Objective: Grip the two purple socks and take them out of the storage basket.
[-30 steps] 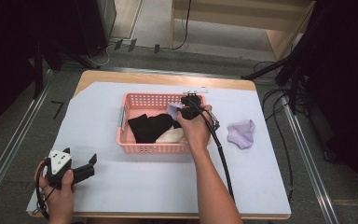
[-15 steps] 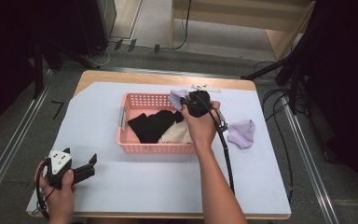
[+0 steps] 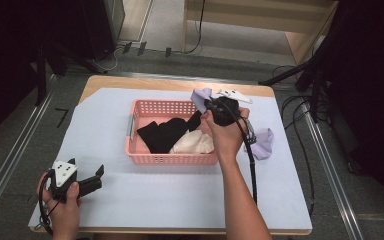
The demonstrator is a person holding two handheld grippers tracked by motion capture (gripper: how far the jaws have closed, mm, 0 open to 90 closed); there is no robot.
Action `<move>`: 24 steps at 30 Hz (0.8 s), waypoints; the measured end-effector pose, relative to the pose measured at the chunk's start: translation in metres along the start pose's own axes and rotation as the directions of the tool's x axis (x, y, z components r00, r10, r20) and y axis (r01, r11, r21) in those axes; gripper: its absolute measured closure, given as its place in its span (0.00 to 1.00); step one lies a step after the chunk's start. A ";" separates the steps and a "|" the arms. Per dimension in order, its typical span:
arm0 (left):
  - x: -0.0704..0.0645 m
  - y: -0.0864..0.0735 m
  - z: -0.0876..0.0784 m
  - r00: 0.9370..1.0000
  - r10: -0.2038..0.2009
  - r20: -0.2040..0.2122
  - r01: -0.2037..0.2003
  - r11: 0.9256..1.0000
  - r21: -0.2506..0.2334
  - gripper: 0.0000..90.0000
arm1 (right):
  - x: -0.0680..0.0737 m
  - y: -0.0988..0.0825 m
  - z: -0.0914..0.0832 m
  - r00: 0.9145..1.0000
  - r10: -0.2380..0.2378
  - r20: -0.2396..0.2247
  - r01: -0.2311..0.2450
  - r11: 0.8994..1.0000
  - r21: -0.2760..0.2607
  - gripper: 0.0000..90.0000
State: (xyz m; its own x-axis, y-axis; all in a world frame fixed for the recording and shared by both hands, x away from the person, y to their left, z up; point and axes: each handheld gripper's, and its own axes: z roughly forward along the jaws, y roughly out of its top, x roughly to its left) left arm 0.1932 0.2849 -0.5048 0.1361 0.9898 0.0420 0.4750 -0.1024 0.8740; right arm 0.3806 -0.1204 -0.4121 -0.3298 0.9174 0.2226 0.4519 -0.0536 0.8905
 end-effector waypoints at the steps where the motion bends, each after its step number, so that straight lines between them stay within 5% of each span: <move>1: 0.000 0.000 0.000 1.000 0.000 0.000 0.000 1.000 0.000 0.09 | -0.004 0.001 -0.003 1.000 0.003 0.001 -0.003 1.000 -0.017 0.91; 12: 0.000 0.000 0.000 1.000 -0.001 0.000 0.001 1.000 -0.002 0.09 | -0.055 -0.002 -0.041 0.994 0.071 0.081 -0.061 0.992 -0.112 0.91; 24: 0.000 0.000 0.000 1.000 -0.001 0.000 0.001 1.000 -0.005 0.09 | -0.115 -0.053 -0.055 0.968 0.105 0.230 -0.099 0.994 -0.041 0.89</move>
State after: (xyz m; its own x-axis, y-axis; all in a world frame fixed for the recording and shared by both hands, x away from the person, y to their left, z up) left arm 0.1928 0.2851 -0.5048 0.1355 0.9899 0.0410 0.4705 -0.1007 0.8766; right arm 0.3493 -0.2443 -0.4627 -0.0813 0.9725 0.2182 0.4480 -0.1599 0.8796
